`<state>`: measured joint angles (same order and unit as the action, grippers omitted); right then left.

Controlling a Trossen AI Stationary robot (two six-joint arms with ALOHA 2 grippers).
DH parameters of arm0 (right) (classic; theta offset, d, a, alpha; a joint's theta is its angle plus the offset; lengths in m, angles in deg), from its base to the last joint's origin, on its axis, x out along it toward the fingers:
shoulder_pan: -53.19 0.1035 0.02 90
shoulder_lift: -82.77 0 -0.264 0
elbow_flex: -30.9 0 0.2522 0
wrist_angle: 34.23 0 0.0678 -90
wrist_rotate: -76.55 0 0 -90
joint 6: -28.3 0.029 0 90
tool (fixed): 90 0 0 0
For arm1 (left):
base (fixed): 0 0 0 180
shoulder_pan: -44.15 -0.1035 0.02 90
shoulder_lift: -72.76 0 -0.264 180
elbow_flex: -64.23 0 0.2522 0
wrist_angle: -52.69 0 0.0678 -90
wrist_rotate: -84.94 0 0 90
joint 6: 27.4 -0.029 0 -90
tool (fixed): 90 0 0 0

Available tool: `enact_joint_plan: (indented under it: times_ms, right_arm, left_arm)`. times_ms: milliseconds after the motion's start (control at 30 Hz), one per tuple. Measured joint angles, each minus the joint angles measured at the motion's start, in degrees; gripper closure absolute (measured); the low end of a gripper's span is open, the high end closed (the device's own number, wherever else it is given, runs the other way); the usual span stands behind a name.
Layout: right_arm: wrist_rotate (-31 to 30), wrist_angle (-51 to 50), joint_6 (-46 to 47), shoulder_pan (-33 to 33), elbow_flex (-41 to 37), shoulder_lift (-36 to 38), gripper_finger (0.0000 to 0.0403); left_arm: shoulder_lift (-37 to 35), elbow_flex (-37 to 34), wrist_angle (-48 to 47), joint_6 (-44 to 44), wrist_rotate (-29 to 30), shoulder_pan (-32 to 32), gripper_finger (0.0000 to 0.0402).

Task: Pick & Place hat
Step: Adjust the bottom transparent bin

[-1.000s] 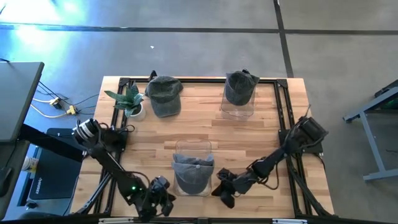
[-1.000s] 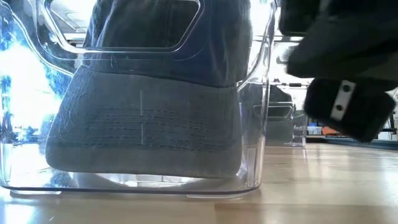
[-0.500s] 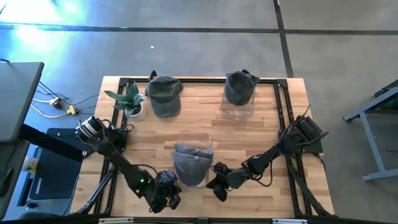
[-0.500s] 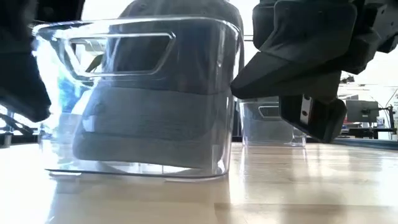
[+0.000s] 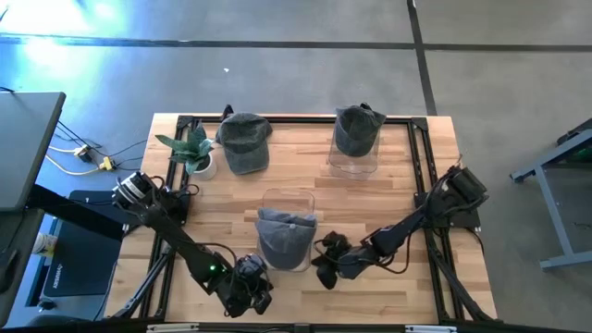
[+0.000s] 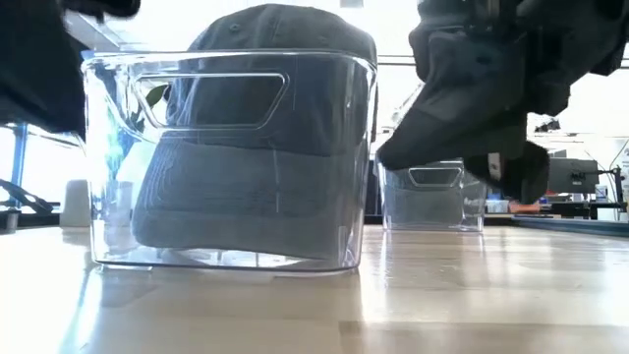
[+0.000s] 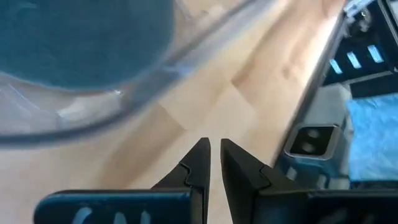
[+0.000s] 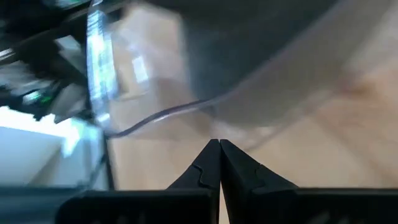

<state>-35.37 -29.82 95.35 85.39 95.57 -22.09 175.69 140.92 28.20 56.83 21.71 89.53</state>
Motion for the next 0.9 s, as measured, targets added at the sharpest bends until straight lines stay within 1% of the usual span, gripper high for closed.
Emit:
enact_joint_plan:
  times_ms: [100,167,233,300,367,400,533,667,767,900]
  right_arm:
    - [-1.66,-7.91,1.56,-0.02,-0.02,3.02,0.0403]
    - [-1.49,-11.61,1.27,0.0,-0.06,4.96,0.0403]
    - [-1.17,-13.81,0.91,0.02,-0.07,6.44,0.0403]
    - [-1.07,-14.81,0.25,0.11,-0.07,7.13,0.0403]
    - [-1.05,-14.65,-0.3,0.17,-0.07,7.36,0.0403]
    - [-1.05,-14.61,-0.42,0.17,-0.07,7.39,0.0403]
    - [-1.64,-14.51,-0.61,0.17,-0.07,7.44,0.0403]
    - [-0.17,-14.38,-1.52,0.17,-0.07,7.44,0.0403]
    - [1.27,-14.38,-1.54,0.35,-0.07,7.6,0.0403]
    - [0.8,-14.8,-1.53,1.14,-0.07,8.72,0.0403]
  left_arm:
    - [-0.84,1.9,-3.18,0.31,-3.27,0.68,0.0367]
    - [-2.27,2.38,-8.79,3.14,-5.41,1.79,0.0368]
    - [-3.63,2.45,-16.69,9.15,-7.4,3.17,0.0375]
    - [-4.47,2.39,-26.75,16.07,-8.26,4.67,0.039]
    - [-5.04,2.24,-33.52,22.35,-7.17,5.75,0.0398]
    - [-5.12,1.87,-34.42,24.53,-5.3,5.9,0.0398]
    - [-5.04,-0.4,-32.49,25.8,2.12,4.73,0.04]
    - [-3.62,-1.61,-29.99,25.08,4.36,0.78,0.04]
    - [-3.72,-1.54,-26.34,20.44,5.76,-1.42,0.0401]
    - [-3.72,-1.56,-18.85,10.7,5.33,-2.75,0.0401]
